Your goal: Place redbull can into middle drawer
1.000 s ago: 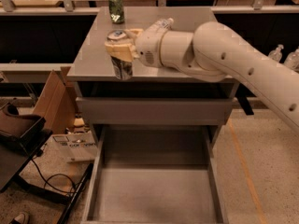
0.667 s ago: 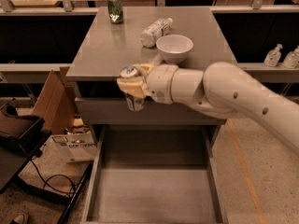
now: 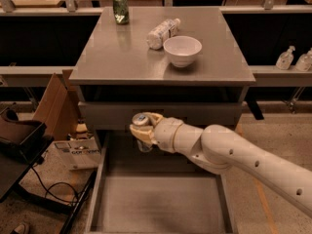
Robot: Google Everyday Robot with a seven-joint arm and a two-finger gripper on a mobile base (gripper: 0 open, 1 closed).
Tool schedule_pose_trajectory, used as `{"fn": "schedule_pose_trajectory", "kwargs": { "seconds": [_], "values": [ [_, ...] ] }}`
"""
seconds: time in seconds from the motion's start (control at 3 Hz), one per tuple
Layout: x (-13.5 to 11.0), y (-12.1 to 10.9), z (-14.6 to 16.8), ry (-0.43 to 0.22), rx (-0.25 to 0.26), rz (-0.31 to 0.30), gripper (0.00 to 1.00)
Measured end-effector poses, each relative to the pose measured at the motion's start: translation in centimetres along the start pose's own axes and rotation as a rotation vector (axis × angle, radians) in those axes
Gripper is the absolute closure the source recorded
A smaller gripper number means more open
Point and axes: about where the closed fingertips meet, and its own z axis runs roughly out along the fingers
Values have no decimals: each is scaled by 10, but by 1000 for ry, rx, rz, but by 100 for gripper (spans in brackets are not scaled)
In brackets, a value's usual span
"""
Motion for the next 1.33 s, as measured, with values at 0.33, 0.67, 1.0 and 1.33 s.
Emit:
{"fn": "schedule_pose_trajectory", "kwargs": {
  "seconds": [0.33,0.67,1.0,1.33],
  "values": [
    [62,8,26,-26,6,73,100],
    [103,12,42,-40,-9,107,100],
    [138,15,54,-50,-32,134,100],
    [174,25,64,-58,-66,173,100]
  ]
}}
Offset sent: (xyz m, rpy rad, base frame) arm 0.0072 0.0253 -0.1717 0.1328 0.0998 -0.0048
